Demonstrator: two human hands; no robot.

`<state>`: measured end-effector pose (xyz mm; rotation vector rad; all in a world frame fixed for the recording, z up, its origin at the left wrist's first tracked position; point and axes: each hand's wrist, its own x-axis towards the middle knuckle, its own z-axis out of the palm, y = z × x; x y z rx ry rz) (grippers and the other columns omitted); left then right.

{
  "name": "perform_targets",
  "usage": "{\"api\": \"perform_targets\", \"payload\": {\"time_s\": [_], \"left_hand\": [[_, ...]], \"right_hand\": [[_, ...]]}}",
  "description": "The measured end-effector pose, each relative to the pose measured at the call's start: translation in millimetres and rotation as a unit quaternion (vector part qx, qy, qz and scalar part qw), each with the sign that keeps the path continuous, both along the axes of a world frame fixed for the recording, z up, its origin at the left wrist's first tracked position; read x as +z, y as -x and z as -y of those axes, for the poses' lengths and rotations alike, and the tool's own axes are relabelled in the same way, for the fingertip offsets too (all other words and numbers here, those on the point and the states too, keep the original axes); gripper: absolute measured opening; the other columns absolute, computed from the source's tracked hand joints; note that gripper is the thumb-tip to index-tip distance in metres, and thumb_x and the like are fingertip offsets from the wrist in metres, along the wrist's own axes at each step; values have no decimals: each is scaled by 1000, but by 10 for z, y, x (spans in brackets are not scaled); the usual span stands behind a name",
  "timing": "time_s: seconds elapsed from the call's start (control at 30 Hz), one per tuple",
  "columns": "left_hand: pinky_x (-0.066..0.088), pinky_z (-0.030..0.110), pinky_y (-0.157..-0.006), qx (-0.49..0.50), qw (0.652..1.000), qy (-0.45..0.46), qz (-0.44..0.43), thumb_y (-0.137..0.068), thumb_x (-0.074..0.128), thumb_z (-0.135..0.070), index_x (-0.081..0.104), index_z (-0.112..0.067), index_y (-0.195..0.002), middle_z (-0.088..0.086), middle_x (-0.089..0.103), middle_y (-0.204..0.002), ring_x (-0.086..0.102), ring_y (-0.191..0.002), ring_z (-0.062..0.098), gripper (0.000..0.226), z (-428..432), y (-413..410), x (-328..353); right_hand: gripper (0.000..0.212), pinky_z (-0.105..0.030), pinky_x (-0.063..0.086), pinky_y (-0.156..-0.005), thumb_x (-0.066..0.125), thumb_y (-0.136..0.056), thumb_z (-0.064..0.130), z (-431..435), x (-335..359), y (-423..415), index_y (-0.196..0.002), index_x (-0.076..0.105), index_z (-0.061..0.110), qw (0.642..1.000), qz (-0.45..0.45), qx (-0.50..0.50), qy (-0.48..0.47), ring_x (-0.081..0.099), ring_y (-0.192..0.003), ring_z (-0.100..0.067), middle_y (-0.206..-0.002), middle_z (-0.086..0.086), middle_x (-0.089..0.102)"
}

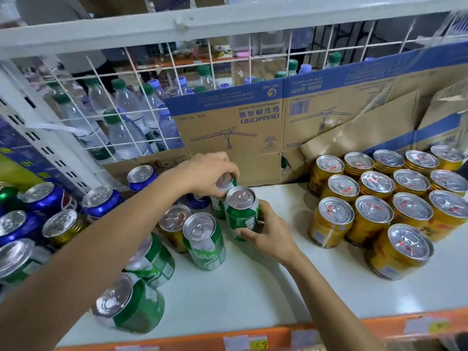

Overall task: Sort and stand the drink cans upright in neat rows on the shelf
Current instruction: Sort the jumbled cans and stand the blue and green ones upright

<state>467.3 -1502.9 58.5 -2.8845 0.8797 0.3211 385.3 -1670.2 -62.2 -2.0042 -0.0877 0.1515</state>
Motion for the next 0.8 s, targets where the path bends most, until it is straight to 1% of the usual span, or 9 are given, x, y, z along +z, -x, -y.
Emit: {"api": "perform_targets", "payload": {"time_s": [0.17, 0.3, 0.33, 0.4, 0.47, 0.57, 0.67, 0.73, 0.8], "left_hand": [[39, 31, -89, 22, 1000, 4, 15, -83, 67, -43, 49, -35, -130, -5, 49, -126, 48, -117, 18, 51, -272, 137, 60], [42, 34, -97, 57, 994, 90, 15, -86, 65, -42, 47, -32, -135, -6, 54, -133, 51, -119, 18, 53, -420, 213, 34], [43, 36, -97, 61, 992, 112, 17, -87, 64, -39, 50, -31, -132, -5, 57, -130, 53, -116, 17, 48, -465, 225, 30], [46, 35, -90, 76, 985, 150, 42, -89, 62, -27, 59, -26, -122, -4, 60, -115, 56, -105, 17, 33, -606, 264, 24], [44, 30, -82, 111, 978, 160, 69, -87, 59, -14, 64, -22, -113, -5, 57, -103, 57, -98, 17, 28, -792, 318, 32], [44, 33, -84, 167, 982, 82, 28, -83, 62, -17, 56, -26, -123, -4, 52, -108, 54, -102, 19, 41, -1089, 385, 5], [46, 38, -92, 172, 984, 25, -42, -76, 67, -23, 43, -27, -134, 1, 51, -122, 53, -114, 23, 63, -1206, 430, -155], [49, 41, -87, 174, 984, 29, -23, -73, 69, -23, 41, -31, -133, 0, 54, -118, 55, -111, 24, 67, -1200, 431, -271], [49, 43, -87, 171, 985, 10, 17, -77, 68, -21, 38, -31, -138, 2, 52, -123, 54, -113, 27, 69, -1186, 413, -333]], "right_hand": [[66, -33, 50, -94, 77, -72, 18, -132, 25, 8, -126, 41, 29, 998, -9, 58, -29, 60, -105, -11, -119, 4, 59], [63, -27, 43, -101, 67, -71, 14, -145, 195, 19, -124, 40, 35, 993, -3, 116, -31, 53, -115, -9, -127, 4, 54], [66, -24, 39, -104, 62, -69, 14, -133, 256, 13, -128, 39, 34, 993, 4, 117, -28, 49, -121, -9, -132, 4, 51], [73, -15, 31, -104, 56, -70, 6, -107, 455, -8, -139, 36, 22, 995, 23, 96, -17, 41, -126, -6, -135, 9, 45], [65, -10, 30, -99, 52, -79, -6, -121, 715, -21, -139, 39, 18, 995, 71, 75, -1, 42, -118, -2, -126, 15, 47], [52, -20, 37, -99, 52, -84, -1, -314, 1042, -22, -132, 50, 18, 984, 157, 67, 54, 49, -116, -10, -125, 8, 55], [46, -26, 35, -98, 53, -86, 9, -681, 1148, -30, -132, 50, 16, 955, 225, 126, 145, 47, -120, -20, -130, -4, 54], [45, -33, 38, -93, 53, -87, 18, -953, 1146, -43, -132, 47, 14, 925, 226, 191, 238, 46, -118, -27, -127, -9, 53], [45, -35, 41, -84, 55, -87, 24, -1167, 1131, -57, -129, 46, 10, 882, 187, 248, 354, 49, -115, -32, -123, -13, 53]]}}
